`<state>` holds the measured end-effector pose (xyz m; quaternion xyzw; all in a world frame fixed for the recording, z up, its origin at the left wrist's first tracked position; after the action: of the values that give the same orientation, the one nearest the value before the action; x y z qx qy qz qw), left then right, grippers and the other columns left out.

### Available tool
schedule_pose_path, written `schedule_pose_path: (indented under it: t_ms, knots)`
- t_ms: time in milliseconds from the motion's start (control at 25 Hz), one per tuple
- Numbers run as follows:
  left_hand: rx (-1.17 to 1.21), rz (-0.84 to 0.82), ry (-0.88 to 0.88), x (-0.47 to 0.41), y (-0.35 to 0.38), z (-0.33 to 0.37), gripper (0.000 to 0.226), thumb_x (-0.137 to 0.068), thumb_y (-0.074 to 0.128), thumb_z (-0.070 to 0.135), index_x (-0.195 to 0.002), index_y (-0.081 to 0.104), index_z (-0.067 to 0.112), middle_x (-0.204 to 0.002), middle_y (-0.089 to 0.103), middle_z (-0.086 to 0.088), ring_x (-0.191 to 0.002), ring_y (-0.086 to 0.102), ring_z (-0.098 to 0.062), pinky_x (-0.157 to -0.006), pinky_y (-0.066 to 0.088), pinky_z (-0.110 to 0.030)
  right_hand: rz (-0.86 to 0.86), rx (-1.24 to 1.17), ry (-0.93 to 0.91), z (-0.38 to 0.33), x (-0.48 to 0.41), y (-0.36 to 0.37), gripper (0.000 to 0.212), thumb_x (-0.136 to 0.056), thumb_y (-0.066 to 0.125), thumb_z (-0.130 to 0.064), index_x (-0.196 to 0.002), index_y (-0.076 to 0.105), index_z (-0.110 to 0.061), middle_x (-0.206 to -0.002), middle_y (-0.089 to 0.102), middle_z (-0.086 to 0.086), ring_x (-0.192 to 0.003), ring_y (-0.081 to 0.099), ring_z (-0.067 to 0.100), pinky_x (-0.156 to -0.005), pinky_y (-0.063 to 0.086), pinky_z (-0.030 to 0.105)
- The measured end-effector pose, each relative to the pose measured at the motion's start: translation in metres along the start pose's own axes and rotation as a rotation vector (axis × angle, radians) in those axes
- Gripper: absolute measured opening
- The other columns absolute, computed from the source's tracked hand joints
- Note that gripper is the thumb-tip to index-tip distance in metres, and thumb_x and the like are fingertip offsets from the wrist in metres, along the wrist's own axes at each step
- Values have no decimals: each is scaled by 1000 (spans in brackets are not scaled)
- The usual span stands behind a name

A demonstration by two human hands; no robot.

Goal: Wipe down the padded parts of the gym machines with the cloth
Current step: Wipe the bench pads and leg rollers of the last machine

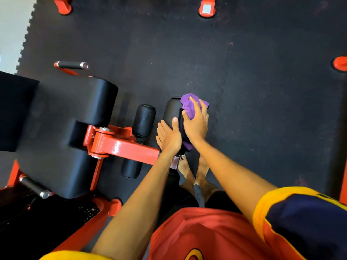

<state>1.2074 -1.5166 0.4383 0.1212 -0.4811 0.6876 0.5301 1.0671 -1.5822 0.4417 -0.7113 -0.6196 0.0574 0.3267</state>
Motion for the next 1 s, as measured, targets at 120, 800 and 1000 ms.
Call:
schedule_pose_path:
  t_ms: [120, 800, 1000]
  knots:
    - [135, -81, -1, -23, -8, -11, 101, -82, 19, 85, -158, 34, 19, -164, 33, -2, -152, 28, -18, -125, 17, -46, -45, 64, -111, 4, 62, 7, 62, -94, 70, -30, -150, 46, -40, -167, 21, -10, -147, 30, 29, -112, 42, 49]
    - [277, -78, -123, -28, -12, -32, 88, -95, 17, 78, -156, 38, 19, -160, 39, -1, -149, 33, -21, -125, 20, -44, -162, 215, -202, 17, 93, 9, 63, -97, 68, -36, -154, 42, -39, -169, 13, -10, -148, 30, 29, -113, 39, 45]
    - [129, 47, -123, -14, -13, -17, 83, -98, 17, 73, -154, 40, 17, -158, 42, -8, -146, 38, -27, -121, 24, -48, -215, 184, -52, 29, 99, 6, 63, -96, 69, -40, -152, 40, -46, -169, 7, -15, -144, 36, 21, -109, 39, 41]
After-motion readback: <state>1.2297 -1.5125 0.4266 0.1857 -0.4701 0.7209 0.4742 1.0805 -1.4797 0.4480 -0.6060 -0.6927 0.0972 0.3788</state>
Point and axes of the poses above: each hand's wrist, its own x-axis away from the middle knuckle, its own y-axis out of the palm, z = x × y, the point moved 9 cm from there along -x, towards the middle knuckle
